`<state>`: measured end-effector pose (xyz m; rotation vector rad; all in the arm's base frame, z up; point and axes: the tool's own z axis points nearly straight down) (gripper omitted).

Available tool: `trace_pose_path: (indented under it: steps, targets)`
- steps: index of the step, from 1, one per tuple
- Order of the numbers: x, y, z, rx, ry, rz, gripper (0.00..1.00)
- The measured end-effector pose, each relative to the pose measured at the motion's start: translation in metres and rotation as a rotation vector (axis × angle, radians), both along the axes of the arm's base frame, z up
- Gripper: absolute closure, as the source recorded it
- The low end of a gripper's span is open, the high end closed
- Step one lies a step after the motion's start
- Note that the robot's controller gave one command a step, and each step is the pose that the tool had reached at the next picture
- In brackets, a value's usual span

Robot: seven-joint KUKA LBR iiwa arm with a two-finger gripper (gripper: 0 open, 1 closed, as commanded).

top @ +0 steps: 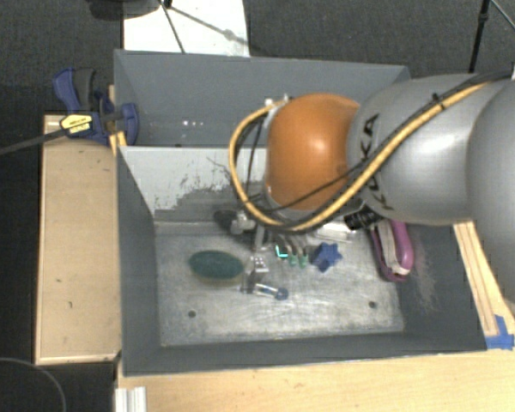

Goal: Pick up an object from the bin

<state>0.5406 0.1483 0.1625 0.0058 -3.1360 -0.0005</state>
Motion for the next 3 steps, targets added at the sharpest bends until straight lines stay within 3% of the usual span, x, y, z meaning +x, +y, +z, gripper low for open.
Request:
trace_pose_path:
  steps: [1,2,3]
  targets:
    - [0.014,0.002,-0.093,0.002,-0.009,0.067,0.00]
    - [0.016,0.002,-0.088,0.003,-0.017,0.060,1.00]
    - [0.008,-0.011,0.047,0.001,-0.015,0.326,1.00]
